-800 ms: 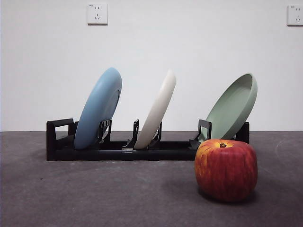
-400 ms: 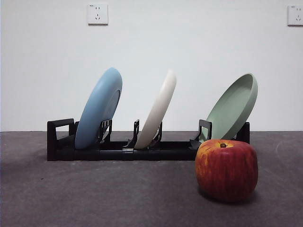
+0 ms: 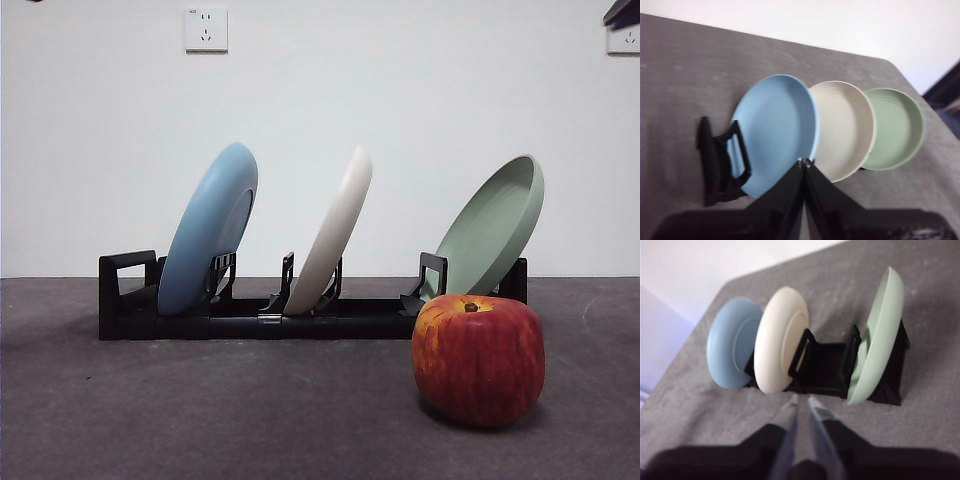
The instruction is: Take the blue plate from the plate rack,put the plate on the table,take the apple from the table,put the apple in the plate
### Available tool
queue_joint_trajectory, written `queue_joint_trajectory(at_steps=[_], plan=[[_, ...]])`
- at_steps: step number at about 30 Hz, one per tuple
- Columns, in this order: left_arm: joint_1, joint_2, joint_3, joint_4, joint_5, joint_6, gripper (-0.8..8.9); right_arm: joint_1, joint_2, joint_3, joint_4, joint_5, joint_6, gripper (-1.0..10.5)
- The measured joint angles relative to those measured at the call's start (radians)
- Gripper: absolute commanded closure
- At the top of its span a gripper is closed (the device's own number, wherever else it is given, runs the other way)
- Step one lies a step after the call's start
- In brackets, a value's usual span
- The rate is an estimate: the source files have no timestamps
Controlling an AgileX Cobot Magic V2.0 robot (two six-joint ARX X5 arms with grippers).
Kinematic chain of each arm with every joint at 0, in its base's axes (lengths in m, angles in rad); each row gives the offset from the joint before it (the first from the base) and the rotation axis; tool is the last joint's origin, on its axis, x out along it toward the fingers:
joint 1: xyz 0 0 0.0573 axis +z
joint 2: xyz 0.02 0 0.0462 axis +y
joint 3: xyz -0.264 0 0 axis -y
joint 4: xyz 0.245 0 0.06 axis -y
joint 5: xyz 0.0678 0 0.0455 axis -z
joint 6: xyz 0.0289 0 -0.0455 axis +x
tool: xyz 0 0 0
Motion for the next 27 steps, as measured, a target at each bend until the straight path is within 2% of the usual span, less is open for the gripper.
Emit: queue_joint_trajectory(at_steps=[2,3,5,14,23,27], plan=[[0.000,0.018,0.013,0.000,0.015,0.002,5.46,0.000,0.003,0.000,-0.003,0.000,-0.011,6.9],[0.000,0.023,0.013,0.000,0.016,0.003,4.84,0.000,0.003,0.000,-0.003,0.000,-0.015,6.5],[-0.001,0.032,0.013,-0.006,0.016,0.003,4.75,0.000,0.002,0.000,-0.003,0.000,-0.021,6.2],[-0.074,0.126,0.042,0.041,0.019,0.003,4.71,0.000,0.002,0.000,-0.003,0.001,-0.024,6.2],[-0.177,0.388,0.275,0.000,0.014,0.024,4.68,0.000,0.002,0.000,-0.003,0.001,-0.024,6.3],[-0.209,0.513,0.382,-0.014,-0.020,0.038,4.68,0.000,0.002,0.000,-0.003,0.001,-0.025,6.3]])
